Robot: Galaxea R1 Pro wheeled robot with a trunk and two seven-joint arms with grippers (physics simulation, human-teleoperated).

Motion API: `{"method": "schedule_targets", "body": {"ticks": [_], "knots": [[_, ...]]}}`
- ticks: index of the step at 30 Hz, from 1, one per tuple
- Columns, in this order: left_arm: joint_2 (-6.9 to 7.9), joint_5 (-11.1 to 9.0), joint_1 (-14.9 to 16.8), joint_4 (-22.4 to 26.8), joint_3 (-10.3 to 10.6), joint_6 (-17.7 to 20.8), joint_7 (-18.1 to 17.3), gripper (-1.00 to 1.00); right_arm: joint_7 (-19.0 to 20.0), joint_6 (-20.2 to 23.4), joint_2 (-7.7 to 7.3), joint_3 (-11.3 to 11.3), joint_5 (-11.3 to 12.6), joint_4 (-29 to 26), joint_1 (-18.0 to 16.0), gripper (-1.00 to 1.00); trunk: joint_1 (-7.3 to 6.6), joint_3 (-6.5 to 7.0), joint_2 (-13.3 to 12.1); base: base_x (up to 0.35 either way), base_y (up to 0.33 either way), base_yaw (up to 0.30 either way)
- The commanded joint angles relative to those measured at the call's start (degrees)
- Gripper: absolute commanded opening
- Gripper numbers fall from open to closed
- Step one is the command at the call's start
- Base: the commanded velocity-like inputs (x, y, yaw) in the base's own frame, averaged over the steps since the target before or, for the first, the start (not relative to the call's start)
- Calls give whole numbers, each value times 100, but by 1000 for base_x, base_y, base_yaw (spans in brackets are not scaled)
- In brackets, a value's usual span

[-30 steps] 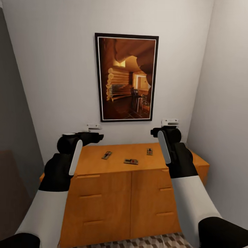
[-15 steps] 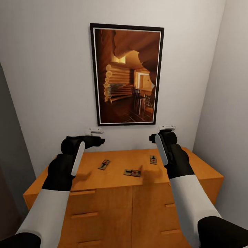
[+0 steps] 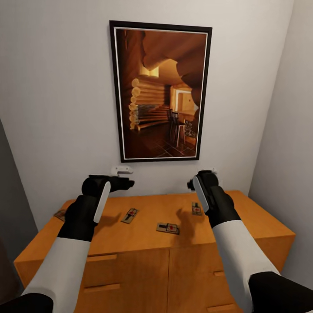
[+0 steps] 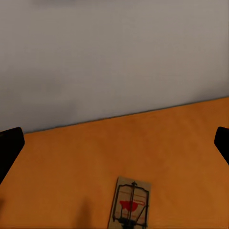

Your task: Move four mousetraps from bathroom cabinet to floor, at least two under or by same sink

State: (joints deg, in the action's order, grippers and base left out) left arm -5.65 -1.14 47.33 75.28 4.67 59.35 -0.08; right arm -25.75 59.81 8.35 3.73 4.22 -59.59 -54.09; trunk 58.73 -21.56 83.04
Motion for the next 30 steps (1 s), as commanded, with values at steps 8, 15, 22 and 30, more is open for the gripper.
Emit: {"method": "schedule_targets", "body": {"ticks": [8, 15, 22, 30], "knots": [[-5, -9, 5, -453, -11, 31, -1, 100, -45, 19, -13, 1, 37, 330, -5, 100, 0, -7, 4, 17, 0, 0], [-1, -9, 5, -729, -22, 33, -1, 100, -40, 19, -21, -14, 44, 584, -5, 100, 0, -7, 4, 4, 0, 0], [5, -16, 5, -853, -30, 33, -1, 100, -31, 19, -6, -31, 54, 839, -5, 100, 0, -7, 4, 0, 0, 0], [10, -23, 5, -894, -35, 34, -1, 100, -27, 19, 5, -52, 59, 907, -5, 100, 0, -7, 4, 0, 0, 0]]}}
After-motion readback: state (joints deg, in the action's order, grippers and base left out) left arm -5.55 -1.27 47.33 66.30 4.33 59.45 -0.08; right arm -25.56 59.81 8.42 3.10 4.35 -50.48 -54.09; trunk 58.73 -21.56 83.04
